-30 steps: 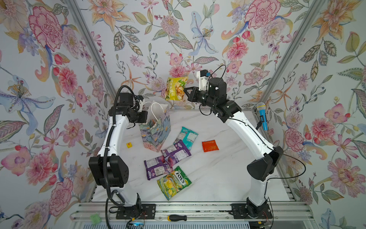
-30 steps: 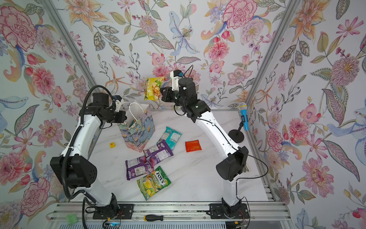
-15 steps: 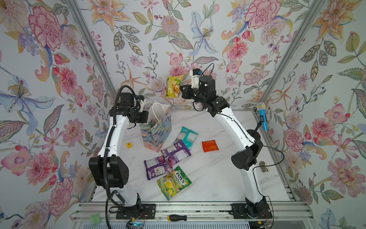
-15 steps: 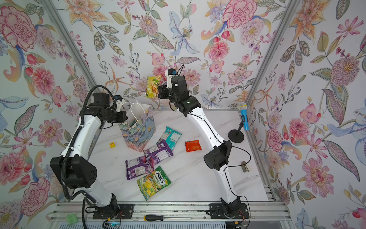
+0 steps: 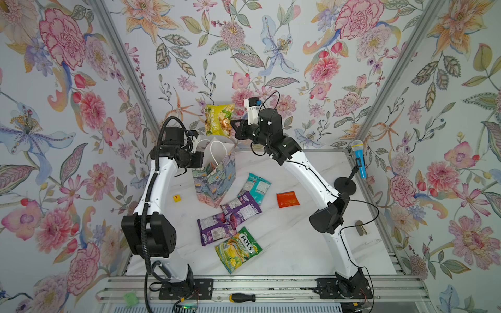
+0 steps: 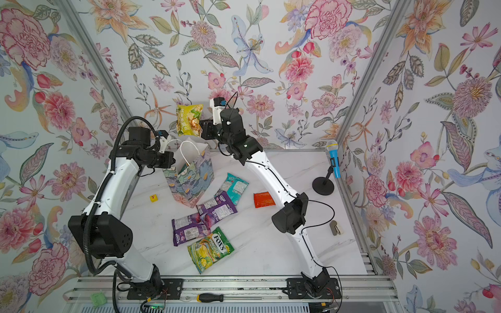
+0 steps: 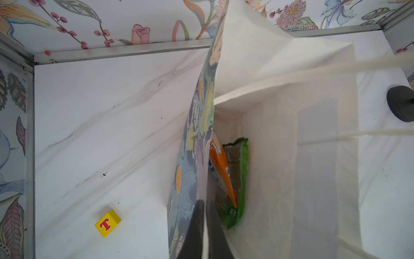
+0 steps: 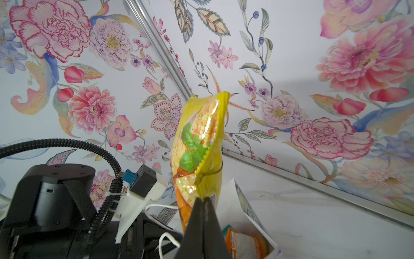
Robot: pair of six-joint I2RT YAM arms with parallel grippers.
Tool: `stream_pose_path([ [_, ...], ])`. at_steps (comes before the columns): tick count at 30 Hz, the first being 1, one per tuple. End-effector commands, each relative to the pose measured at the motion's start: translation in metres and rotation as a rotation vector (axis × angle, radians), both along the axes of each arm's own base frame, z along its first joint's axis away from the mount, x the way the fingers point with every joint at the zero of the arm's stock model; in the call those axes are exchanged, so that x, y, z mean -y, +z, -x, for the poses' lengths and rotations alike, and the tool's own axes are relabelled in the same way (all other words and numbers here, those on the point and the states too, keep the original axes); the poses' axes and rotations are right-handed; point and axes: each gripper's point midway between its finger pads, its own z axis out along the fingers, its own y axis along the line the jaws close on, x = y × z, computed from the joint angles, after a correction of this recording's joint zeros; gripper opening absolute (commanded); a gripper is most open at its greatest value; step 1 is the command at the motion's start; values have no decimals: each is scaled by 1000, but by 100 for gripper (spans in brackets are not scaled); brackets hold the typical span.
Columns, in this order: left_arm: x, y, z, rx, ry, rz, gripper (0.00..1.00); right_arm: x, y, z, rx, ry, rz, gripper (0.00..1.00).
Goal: Place the snacks into the paper bag
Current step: 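Hold the yellow packet above the bag opening beside the left gripper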
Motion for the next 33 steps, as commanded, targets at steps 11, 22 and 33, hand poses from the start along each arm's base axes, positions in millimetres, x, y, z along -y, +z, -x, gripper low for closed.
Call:
stream_pose_path([
  [11, 10, 16, 6, 41, -24, 28, 4, 6, -1, 26, -27, -10, 92, 0],
  [22, 9, 14, 5, 37, -22, 25, 4, 23, -3, 36, -15, -90, 164, 0],
  [33, 10, 14, 6, 35, -23, 27, 4, 30, -10, 36, -16, -118, 202, 0],
])
